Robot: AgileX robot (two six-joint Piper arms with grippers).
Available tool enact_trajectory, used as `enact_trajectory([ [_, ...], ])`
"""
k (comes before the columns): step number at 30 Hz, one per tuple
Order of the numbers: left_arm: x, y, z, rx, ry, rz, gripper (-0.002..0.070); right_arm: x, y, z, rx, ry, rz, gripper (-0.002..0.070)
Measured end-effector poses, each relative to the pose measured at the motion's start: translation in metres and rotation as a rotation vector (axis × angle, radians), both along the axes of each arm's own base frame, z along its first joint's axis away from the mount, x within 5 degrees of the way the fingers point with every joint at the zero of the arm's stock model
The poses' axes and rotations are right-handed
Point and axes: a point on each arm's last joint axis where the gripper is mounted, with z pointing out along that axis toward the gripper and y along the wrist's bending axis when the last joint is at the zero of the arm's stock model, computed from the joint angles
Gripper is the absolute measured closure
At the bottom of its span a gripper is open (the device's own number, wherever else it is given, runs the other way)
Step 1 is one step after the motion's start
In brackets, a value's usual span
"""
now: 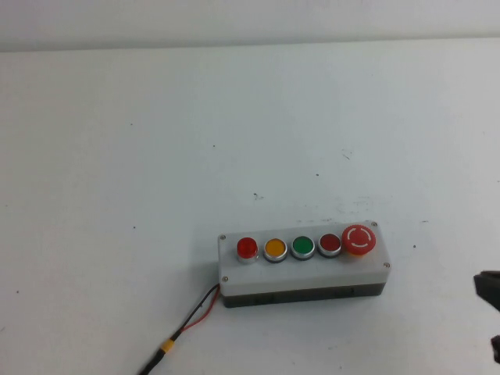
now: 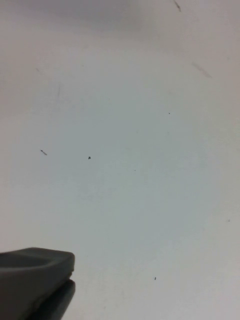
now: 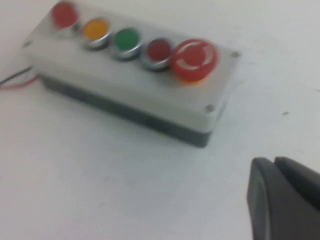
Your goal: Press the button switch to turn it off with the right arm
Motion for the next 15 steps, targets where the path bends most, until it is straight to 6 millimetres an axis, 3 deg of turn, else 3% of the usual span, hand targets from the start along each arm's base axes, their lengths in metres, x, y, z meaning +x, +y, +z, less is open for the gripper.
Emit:
enact_trajectory([
  [7, 0.0, 0.0, 0.0, 0.0, 0.0, 0.0, 0.0677, -0.011, -0.049, -0.04, 0.097, -0.162, -0.315, 0.0692],
  [15, 0.0, 0.0, 0.0, 0.0, 0.0, 0.0, 0.0677, -0.043, -0.072, -0.07, 0.191, -0.455, -0.48, 0.0692],
])
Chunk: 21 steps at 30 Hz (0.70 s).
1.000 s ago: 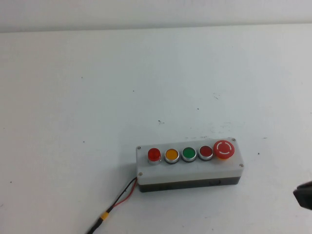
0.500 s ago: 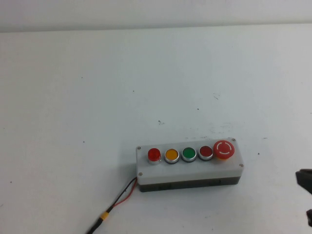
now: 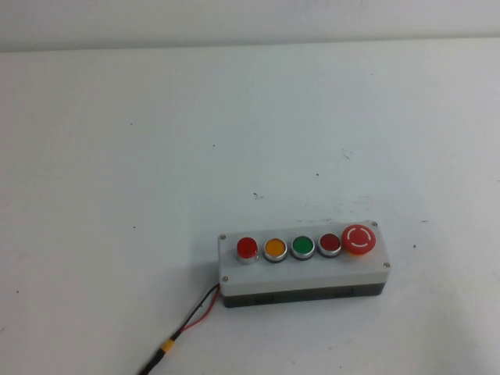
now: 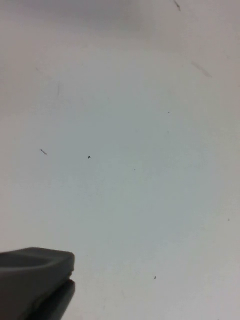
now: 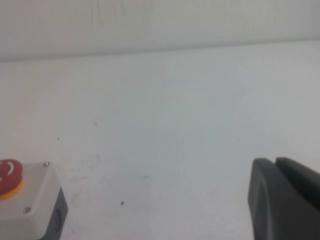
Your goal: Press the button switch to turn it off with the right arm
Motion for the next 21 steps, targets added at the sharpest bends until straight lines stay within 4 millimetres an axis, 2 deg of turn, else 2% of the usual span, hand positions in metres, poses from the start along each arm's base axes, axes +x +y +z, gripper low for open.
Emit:
enact_trajectory([
  [7, 0.0, 0.0, 0.0, 0.0, 0.0, 0.0, 0.0677, -0.018, -0.002, 0.0, 0.012, -0.125, -0.009, 0.0692],
  [16, 0.0, 0.0, 0.0, 0.0, 0.0, 0.0, 0.0677, -0.021, -0.003, -0.014, -0.003, 0.024, -0.014, 0.0692],
  [21, 0.0, 0.0, 0.0, 0.0, 0.0, 0.0, 0.0677, -0.021, -0.003, -0.016, -0.005, 0.046, -0.014, 0.0692],
])
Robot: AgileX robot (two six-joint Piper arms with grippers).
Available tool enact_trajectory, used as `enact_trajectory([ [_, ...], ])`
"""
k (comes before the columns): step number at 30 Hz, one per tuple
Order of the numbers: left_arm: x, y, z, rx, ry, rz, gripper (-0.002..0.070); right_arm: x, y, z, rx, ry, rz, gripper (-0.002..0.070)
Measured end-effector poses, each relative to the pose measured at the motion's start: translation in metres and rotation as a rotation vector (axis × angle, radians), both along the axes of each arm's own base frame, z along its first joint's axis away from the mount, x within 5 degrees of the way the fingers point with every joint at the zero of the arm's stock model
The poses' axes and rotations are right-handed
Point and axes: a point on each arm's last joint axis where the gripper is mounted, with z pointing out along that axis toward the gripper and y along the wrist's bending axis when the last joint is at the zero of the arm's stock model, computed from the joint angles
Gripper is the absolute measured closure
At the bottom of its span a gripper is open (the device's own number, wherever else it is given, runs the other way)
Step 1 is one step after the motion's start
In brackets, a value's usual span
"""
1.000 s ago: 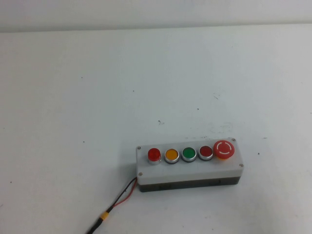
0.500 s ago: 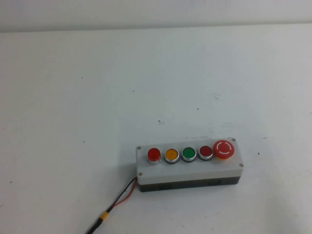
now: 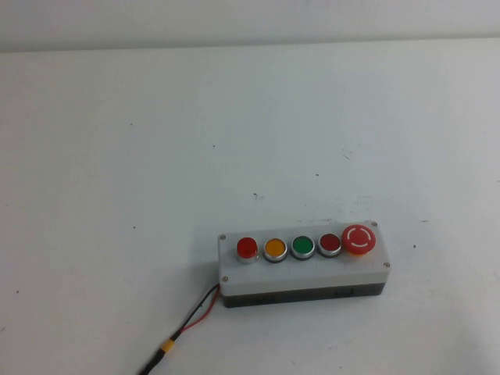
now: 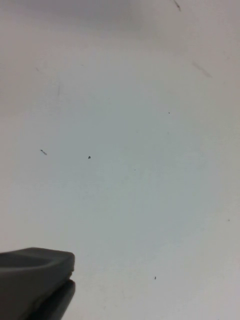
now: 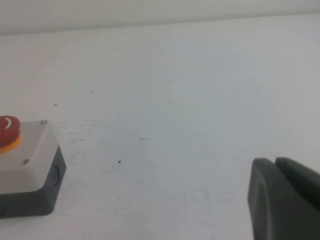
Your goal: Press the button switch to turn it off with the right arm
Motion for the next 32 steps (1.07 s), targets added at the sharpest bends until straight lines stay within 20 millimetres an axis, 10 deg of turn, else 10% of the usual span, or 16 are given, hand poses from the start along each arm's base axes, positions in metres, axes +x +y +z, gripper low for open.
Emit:
enact_trajectory([
  [32, 0.0, 0.0, 0.0, 0.0, 0.0, 0.0, 0.0677, -0.0021, 0.004, -0.0065, -0.071, 0.066, 0.062, 0.0692],
])
